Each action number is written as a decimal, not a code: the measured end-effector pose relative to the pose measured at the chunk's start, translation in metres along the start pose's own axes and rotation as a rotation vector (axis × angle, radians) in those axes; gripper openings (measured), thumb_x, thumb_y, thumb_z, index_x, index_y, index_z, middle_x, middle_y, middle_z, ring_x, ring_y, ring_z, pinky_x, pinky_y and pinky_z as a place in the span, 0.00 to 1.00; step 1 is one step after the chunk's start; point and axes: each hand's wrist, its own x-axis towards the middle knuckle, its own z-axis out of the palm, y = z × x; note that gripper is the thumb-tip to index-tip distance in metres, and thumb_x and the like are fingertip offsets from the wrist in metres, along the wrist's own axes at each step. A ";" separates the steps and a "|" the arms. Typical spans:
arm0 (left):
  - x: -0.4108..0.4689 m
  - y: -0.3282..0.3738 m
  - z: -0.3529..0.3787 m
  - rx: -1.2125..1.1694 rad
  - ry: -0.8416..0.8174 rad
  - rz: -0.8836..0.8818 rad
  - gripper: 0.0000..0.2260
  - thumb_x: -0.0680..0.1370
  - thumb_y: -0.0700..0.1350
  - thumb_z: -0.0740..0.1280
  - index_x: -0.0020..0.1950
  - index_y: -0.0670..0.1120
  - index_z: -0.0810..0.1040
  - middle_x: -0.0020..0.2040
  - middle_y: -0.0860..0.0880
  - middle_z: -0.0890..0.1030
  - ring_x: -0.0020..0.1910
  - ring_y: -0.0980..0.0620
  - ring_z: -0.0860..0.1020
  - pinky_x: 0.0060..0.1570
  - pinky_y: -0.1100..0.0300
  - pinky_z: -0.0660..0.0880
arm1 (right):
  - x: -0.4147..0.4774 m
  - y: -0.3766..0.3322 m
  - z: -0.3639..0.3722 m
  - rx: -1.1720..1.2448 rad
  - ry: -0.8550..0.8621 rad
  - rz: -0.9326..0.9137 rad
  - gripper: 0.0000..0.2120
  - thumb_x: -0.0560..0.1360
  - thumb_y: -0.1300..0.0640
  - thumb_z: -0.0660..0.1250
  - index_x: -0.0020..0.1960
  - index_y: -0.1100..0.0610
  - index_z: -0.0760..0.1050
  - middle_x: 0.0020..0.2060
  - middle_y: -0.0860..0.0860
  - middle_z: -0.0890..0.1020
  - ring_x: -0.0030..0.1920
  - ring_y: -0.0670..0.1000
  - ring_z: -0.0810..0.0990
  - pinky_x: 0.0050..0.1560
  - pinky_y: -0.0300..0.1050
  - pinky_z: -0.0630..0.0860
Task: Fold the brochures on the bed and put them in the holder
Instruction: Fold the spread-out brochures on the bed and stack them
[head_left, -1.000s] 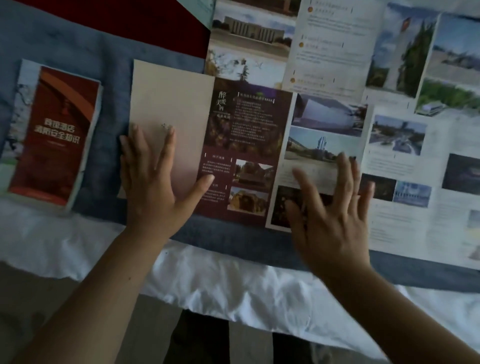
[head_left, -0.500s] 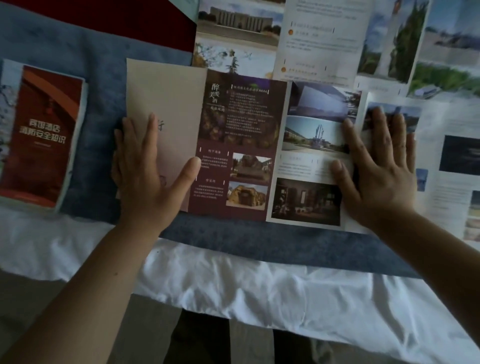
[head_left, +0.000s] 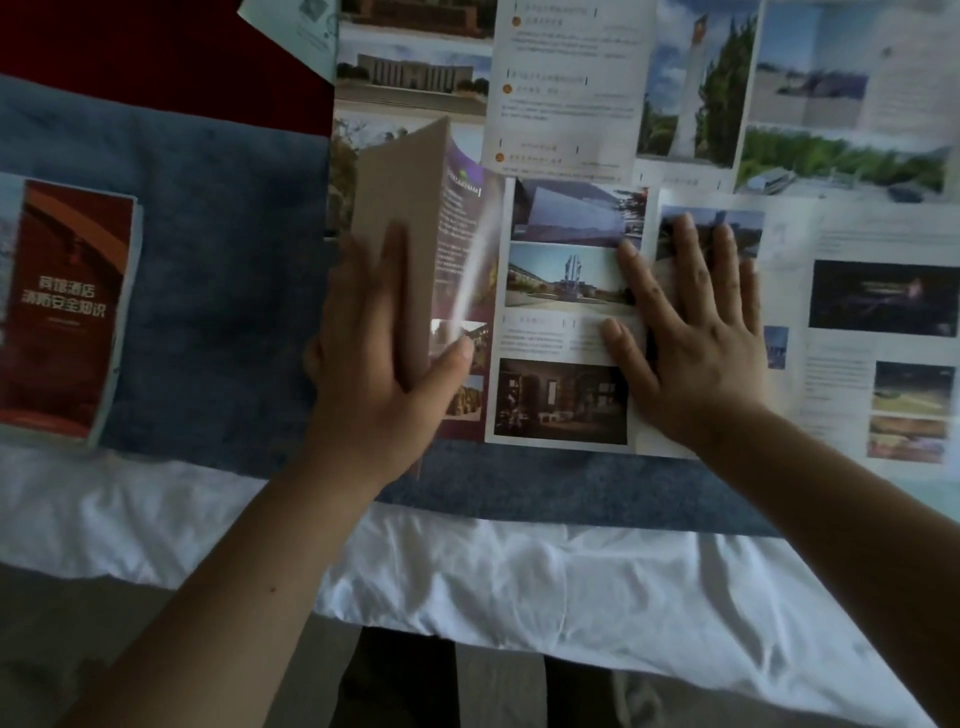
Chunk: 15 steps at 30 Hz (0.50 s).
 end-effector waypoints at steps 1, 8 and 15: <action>-0.002 0.009 0.008 0.000 -0.016 -0.012 0.39 0.77 0.62 0.63 0.82 0.67 0.42 0.85 0.54 0.45 0.84 0.51 0.45 0.77 0.32 0.51 | -0.001 0.000 -0.003 0.018 -0.006 -0.006 0.33 0.83 0.31 0.44 0.83 0.39 0.39 0.84 0.52 0.41 0.83 0.58 0.38 0.81 0.63 0.44; -0.018 0.063 0.069 0.186 -0.037 -0.044 0.38 0.75 0.62 0.56 0.81 0.67 0.41 0.85 0.48 0.41 0.83 0.43 0.41 0.76 0.35 0.44 | -0.040 0.034 -0.023 0.013 -0.015 0.122 0.34 0.83 0.32 0.44 0.83 0.41 0.36 0.83 0.48 0.40 0.83 0.57 0.37 0.81 0.62 0.40; -0.016 0.084 0.121 0.362 -0.019 0.024 0.38 0.78 0.68 0.55 0.83 0.62 0.43 0.83 0.43 0.35 0.82 0.38 0.36 0.74 0.30 0.47 | -0.095 0.111 -0.030 -0.032 -0.099 0.278 0.35 0.81 0.30 0.41 0.84 0.42 0.42 0.84 0.52 0.41 0.82 0.58 0.36 0.80 0.63 0.39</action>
